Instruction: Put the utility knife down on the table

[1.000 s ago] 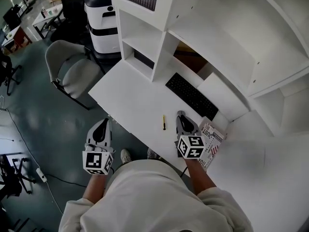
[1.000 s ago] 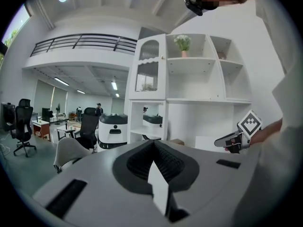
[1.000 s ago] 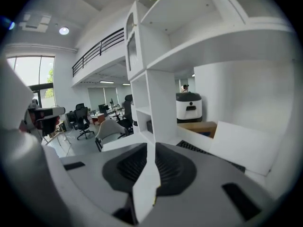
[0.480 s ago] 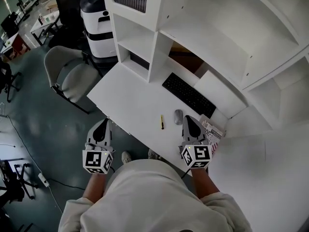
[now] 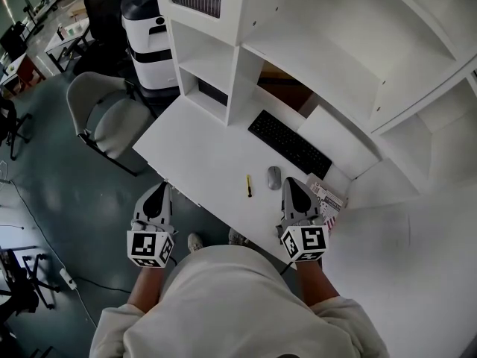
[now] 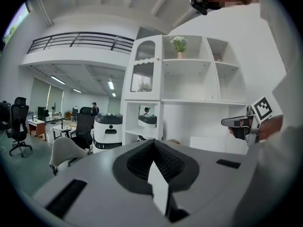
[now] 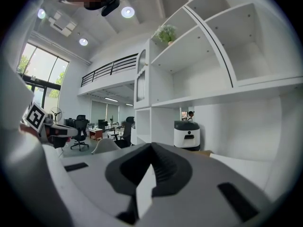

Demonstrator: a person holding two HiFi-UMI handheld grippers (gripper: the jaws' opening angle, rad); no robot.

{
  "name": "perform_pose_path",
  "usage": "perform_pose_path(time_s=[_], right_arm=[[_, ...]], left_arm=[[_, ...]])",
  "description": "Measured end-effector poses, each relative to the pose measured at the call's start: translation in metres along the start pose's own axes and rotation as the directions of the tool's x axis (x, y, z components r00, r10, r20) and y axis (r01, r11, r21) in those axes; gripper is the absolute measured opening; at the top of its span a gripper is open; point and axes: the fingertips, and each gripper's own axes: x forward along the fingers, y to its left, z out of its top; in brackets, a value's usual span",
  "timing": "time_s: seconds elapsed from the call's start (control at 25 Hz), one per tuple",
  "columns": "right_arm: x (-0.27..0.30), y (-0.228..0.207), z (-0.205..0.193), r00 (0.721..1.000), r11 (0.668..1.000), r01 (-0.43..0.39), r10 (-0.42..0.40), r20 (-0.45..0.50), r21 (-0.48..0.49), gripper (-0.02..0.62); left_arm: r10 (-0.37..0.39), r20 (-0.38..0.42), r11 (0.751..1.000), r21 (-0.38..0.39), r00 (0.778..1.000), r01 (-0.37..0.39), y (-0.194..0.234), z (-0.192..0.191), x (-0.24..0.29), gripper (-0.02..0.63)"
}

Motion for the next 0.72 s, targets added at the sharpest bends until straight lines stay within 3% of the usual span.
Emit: perform_pose_path(time_s=[0.72], right_arm=[[0.0018,-0.0029,-0.0036,1.000,1.000,-0.010,0.010,0.001,0.013,0.003]], left_arm=[[-0.009,0.004,1.000,0.008,1.000,0.009,-0.0043,0.0027,0.0041,0.000]])
